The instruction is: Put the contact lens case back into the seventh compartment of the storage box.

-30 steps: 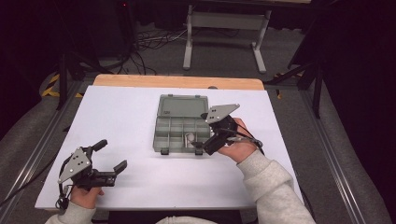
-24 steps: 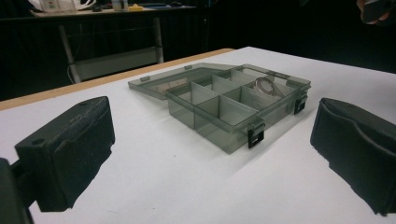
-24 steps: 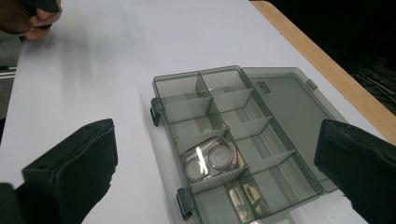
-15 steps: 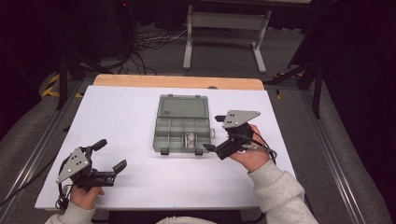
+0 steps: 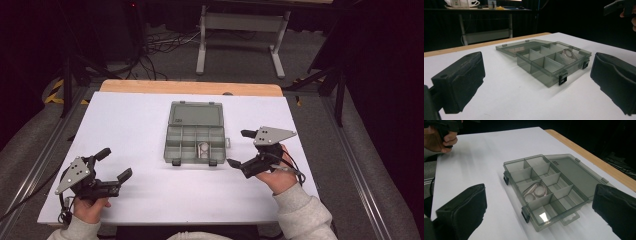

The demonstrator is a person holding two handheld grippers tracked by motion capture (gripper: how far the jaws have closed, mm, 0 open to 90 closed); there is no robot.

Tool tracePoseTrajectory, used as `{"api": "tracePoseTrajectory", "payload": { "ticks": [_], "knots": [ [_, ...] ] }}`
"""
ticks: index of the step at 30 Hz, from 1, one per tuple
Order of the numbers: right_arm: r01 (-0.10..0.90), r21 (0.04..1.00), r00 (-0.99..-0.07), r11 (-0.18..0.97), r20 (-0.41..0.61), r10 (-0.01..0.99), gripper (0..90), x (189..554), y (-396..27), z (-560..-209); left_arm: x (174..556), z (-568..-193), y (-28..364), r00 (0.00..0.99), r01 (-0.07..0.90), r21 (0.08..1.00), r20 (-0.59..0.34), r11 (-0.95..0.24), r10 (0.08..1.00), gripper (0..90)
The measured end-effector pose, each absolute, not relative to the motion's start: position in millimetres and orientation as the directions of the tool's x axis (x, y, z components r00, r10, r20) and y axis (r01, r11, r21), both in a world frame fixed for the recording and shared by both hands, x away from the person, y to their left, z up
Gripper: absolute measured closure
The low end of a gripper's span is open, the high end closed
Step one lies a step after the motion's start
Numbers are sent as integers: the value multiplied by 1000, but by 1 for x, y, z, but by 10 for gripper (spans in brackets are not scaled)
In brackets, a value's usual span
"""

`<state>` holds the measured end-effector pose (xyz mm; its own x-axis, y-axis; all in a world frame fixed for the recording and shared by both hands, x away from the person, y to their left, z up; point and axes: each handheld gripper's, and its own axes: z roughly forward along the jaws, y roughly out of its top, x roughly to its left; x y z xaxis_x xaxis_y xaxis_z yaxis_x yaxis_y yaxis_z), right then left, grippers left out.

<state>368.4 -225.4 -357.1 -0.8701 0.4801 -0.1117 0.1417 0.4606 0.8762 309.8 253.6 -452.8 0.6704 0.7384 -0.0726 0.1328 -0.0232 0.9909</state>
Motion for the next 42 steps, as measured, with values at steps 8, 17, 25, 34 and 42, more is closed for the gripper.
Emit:
{"api": "tracePoseTrajectory", "payload": {
  "ticks": [8, 17, 25, 34, 42],
  "knots": [
    [160, 908, -851, 387, -72, 521, 3, 359, -243, -372, 309, -452, 253, 673, 129, 991, -63, -33, 737, 2],
    [173, 921, -825, 348, -58, 563, 2, 354, -255, -390, 308, -452, 251, 667, 121, 991, -39, -57, 744, 1],
    [204, 933, -801, 297, -16, 599, 3, 349, -265, -412, 307, -451, 248, 675, 112, 990, -15, -82, 738, 1],
    [236, 936, -779, 263, 20, 627, 3, 339, -273, -435, 308, -452, 248, 673, 112, 990, -11, -88, 739, 1],
    [253, 933, -754, 256, 24, 656, 4, 333, -276, -455, 308, -453, 247, 672, 114, 987, 6, -111, 741, 2]
  ]
}}
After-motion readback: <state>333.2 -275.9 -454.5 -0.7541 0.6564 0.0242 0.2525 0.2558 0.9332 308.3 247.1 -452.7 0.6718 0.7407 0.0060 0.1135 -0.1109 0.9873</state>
